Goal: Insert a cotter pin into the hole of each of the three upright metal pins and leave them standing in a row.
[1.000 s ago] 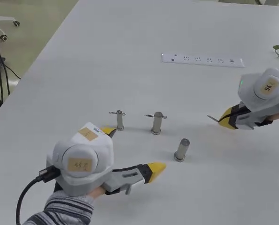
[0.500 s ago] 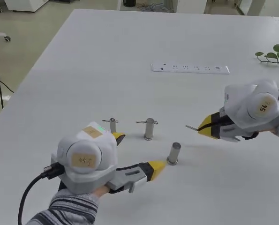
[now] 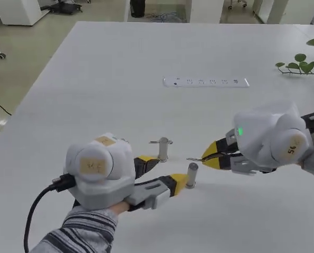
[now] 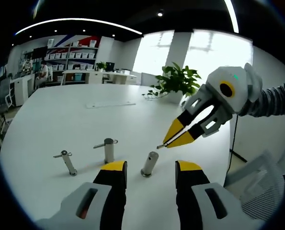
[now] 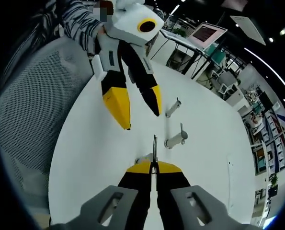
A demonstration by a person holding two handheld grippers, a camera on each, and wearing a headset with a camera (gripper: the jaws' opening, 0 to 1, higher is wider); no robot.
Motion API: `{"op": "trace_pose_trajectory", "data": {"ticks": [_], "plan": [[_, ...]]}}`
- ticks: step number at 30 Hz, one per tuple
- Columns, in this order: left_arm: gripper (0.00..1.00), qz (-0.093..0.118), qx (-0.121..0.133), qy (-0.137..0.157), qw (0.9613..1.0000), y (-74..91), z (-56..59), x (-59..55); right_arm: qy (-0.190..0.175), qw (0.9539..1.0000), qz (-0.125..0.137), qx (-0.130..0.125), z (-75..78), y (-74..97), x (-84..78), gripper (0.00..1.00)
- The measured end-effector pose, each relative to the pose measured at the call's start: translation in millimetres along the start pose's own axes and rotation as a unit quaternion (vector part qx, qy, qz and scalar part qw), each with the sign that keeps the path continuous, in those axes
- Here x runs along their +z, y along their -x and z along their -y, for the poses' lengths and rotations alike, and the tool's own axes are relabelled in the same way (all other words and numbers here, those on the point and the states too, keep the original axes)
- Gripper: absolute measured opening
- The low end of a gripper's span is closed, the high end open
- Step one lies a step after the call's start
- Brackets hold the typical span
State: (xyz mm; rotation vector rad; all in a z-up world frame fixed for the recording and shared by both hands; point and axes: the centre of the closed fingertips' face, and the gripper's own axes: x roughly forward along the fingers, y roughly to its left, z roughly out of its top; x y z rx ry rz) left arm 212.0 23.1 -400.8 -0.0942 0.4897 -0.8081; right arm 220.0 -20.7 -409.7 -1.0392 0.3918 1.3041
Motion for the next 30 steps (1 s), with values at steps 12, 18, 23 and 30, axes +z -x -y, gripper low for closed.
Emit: {"op": "trace_pose_trajectory", "data": {"ticks": [12, 18, 23, 30], "plan": [[0.17, 0.022, -0.049, 0.076, 0.9957, -0.3, 20.9, 4.0, 0.021, 0.9996, 0.02, 0.006, -14.4, 4.0, 15.6, 0.0], [0.07, 0.019, -0.058, 0.083, 0.9947, 0.5, 26.1, 1.4, 0.024, 0.9994, 0.025, 0.009, -21.0, 4.6, 19.7, 0.0], [0.03, 0.025, -0.067, 0.098, 0.9926, 0.7, 29.2, 2.2, 0.025, 0.9993, 0.025, 0.011, -24.5, 4.0, 22.0, 0.0], [0.0, 0.024, -0.077, 0.09, 0.9927, 1.8, 32.0, 1.0, 0.021, 0.9994, 0.028, 0.008, -24.8, 5.1, 25.5, 0.0]]}}
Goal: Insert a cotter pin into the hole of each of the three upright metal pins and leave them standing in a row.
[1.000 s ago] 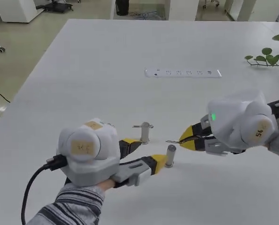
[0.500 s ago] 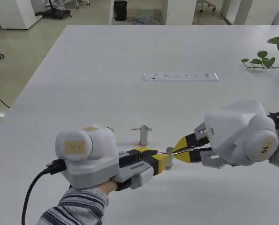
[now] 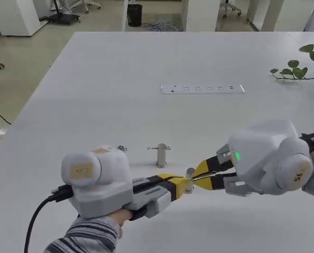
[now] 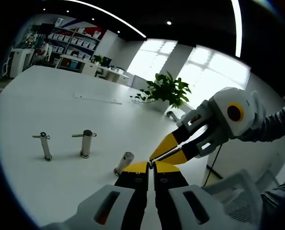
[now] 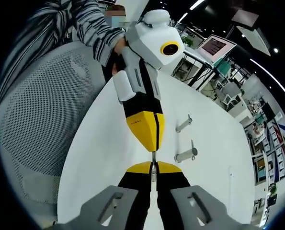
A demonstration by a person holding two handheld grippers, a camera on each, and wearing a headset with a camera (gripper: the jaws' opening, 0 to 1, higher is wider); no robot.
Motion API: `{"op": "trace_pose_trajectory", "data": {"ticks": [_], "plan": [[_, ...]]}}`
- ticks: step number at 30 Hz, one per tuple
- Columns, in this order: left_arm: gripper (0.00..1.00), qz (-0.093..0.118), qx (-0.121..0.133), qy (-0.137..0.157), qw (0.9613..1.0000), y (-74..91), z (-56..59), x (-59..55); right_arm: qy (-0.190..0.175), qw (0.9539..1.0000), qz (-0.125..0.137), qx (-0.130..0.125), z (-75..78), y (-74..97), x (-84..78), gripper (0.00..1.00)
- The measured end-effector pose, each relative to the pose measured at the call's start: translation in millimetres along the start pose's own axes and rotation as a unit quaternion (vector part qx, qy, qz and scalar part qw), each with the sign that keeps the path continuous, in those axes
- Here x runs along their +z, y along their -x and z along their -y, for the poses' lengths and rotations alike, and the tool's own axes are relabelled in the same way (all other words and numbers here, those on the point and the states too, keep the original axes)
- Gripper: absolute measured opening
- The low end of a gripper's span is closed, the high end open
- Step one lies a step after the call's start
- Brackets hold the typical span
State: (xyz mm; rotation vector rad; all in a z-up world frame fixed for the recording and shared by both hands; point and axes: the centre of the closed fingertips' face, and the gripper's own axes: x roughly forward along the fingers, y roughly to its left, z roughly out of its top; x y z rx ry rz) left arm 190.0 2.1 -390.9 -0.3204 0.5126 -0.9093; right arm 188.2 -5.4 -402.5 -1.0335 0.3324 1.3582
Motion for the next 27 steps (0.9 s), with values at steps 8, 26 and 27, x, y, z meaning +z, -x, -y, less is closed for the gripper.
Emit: {"op": "trace_pose_trajectory", "data": {"ticks": [8, 26, 27], "plan": [[0.0, -0.025, -0.01, -0.092, 0.9954, 1.1, 4.7, -4.7, -0.022, 0.9998, -0.004, -0.002, -0.4, 0.8, -1.7, 0.0], [0.0, -0.047, -0.064, -0.201, 0.9763, 6.1, 17.9, -5.6, -0.05, 0.9982, -0.005, 0.03, -12.1, 2.5, -5.4, 0.0], [0.0, -0.049, -0.068, -0.207, 0.9746, 6.3, 18.6, -5.9, -0.049, 0.9982, -0.005, 0.033, -13.1, 3.1, -5.0, 0.0]]}}
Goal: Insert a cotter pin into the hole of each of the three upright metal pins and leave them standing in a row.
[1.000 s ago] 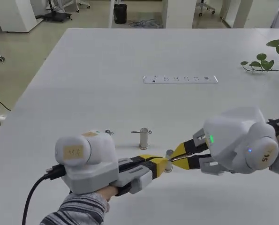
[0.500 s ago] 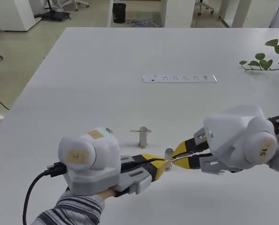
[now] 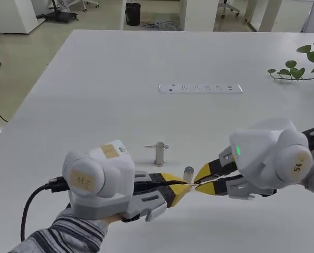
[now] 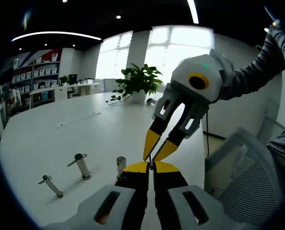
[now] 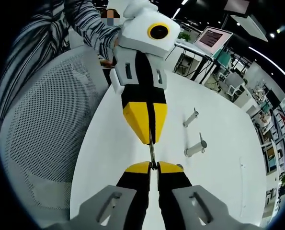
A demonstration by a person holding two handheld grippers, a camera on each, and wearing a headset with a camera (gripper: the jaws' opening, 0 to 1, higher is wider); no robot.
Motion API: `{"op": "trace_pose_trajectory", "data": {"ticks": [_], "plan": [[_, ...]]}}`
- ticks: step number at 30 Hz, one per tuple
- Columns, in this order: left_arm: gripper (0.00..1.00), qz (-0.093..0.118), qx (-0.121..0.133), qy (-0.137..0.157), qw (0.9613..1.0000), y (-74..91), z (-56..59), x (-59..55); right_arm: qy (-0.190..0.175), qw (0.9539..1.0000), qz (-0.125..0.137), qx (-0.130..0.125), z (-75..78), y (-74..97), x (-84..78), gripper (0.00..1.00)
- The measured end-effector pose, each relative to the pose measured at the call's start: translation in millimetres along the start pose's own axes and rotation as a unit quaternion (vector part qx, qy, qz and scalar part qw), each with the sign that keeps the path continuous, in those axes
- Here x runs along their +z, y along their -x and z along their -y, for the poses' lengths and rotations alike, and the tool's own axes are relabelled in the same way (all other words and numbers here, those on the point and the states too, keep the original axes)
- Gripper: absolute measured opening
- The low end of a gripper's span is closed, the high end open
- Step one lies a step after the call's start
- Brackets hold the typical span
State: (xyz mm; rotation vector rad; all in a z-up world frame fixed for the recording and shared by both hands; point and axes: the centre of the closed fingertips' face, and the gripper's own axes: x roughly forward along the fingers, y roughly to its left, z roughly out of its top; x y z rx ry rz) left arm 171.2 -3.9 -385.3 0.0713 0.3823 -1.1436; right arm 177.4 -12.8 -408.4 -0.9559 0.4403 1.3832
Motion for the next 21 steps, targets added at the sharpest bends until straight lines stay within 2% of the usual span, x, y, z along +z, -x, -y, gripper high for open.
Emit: {"op": "trace_pose_trajectory", "data": {"ticks": [3, 5, 10, 12, 15, 18, 21], "plan": [[0.0, -0.013, -0.003, -0.013, 0.9998, -0.6, 0.0, -2.7, 0.003, 1.0, -0.004, 0.003, -1.3, 0.8, -0.6, 0.0], [0.0, -0.013, 0.0, -0.016, 0.9998, -1.1, -0.2, -2.5, 0.005, 1.0, -0.006, 0.001, -0.8, 1.1, -1.1, 0.0], [0.0, -0.015, 0.023, -0.034, 0.9991, -4.0, -5.1, -3.4, 0.023, 0.9996, -0.013, -0.009, 2.1, 1.7, -3.9, 0.0], [0.02, -0.017, 0.03, -0.035, 0.9988, -4.8, -6.8, -3.2, 0.028, 0.9994, -0.018, -0.014, 3.5, 2.4, -5.6, 0.0], [0.06, -0.007, 0.03, -0.032, 0.999, -7.4, -6.7, 0.5, 0.028, 0.9992, -0.017, -0.022, 6.8, 4.2, -7.2, 0.0], [0.09, -0.013, 0.04, -0.042, 0.9982, -12.3, -9.4, -1.1, 0.026, 0.9992, -0.018, -0.027, 9.6, 5.5, -9.9, 0.0], [0.14, -0.017, 0.061, -0.048, 0.9968, -16.0, -15.9, -3.9, 0.026, 0.9987, -0.027, -0.033, 13.7, 6.9, -17.6, 0.0]]}}
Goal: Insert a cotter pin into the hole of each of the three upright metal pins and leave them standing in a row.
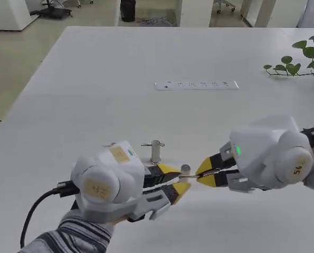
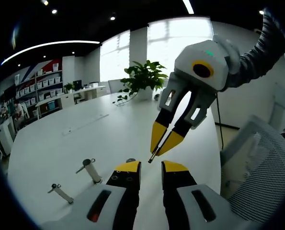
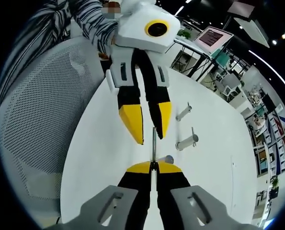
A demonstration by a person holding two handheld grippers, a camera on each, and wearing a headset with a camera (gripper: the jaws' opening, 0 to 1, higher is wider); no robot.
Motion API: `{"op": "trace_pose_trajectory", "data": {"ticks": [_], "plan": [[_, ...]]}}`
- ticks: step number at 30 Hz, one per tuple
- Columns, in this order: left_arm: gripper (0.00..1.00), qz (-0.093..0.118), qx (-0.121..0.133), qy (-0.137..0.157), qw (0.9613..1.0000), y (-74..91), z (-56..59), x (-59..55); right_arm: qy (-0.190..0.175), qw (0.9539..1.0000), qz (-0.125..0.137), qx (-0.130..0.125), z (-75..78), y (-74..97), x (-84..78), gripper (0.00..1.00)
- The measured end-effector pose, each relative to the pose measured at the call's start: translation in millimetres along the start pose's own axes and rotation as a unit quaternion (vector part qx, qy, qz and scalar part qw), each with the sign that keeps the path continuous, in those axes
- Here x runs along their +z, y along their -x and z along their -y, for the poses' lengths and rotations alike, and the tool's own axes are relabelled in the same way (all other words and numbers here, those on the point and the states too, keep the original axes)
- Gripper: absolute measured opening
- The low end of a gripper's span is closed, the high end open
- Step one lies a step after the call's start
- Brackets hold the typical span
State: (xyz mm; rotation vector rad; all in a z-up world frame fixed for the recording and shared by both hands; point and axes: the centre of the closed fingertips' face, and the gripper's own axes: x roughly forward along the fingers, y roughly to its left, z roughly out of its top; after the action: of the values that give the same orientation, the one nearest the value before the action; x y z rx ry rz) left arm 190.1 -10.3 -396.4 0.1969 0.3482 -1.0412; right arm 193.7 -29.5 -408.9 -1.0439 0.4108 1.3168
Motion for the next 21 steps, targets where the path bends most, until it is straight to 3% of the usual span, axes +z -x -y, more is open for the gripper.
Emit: {"op": "trace_pose_trajectory", "data": {"ticks": [2, 4, 5, 7, 18, 21], "plan": [[0.16, 0.001, 0.017, -0.008, 0.9998, -2.7, -4.5, -0.8, -0.005, 1.0, -0.006, -0.004, 3.1, 0.5, -6.3, 0.0], [0.17, -0.012, 0.039, -0.052, 0.9978, -5.3, -10.0, -4.3, -0.01, 0.9998, -0.012, -0.008, 6.0, 0.7, -12.8, 0.0], [0.19, -0.014, 0.038, -0.052, 0.9978, -7.3, -7.9, -5.7, -0.011, 0.9998, -0.014, -0.01, 7.2, 0.6, -15.4, 0.0], [0.21, -0.01, 0.041, -0.033, 0.9986, -10.9, -9.2, -7.7, -0.015, 0.9996, -0.02, -0.012, 9.6, 0.0, -22.1, 0.0], [0.26, -0.023, 0.084, -0.006, 0.9962, -26.9, -29.7, -23.5, -0.043, 0.998, -0.045, -0.016, 15.0, -10.4, -51.8, 0.0], [0.26, -0.023, 0.086, 0.01, 0.9959, -32.3, -32.1, -27.0, -0.046, 0.9976, -0.051, -0.014, 16.1, -14.6, -58.2, 0.0]]}}
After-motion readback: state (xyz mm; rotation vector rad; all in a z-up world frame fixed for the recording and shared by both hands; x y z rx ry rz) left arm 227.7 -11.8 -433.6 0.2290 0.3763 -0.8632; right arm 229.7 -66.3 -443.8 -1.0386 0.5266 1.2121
